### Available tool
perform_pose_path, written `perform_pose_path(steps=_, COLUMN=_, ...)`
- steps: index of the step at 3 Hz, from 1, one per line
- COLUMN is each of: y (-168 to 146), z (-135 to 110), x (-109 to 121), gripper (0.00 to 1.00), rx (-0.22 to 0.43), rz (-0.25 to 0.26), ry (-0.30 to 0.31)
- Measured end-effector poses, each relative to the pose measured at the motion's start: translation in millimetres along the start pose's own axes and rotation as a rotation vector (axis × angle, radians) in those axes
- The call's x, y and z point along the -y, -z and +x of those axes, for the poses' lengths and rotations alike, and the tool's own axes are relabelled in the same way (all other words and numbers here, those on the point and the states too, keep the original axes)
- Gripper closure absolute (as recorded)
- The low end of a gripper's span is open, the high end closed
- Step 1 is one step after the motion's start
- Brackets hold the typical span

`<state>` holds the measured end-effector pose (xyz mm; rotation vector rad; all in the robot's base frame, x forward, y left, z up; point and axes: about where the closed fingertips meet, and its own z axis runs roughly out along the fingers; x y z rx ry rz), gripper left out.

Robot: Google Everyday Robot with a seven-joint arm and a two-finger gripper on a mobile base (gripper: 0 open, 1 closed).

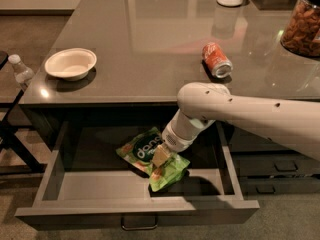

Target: Place green rice chip bag into top drawer

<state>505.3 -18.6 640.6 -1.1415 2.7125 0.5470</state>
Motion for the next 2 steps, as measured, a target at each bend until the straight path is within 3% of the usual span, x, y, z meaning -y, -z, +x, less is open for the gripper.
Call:
perform_pose_path(steps=1, y=0.0, z=0.0, x=0.0, gripper=0.12, rx=0.000, rz=0.000, ry=0.000)
perform_pose_path(steps=2, y=0.0, z=0.0, x=0.0, gripper=0.00, rx=0.000, rz=0.000, ry=0.000)
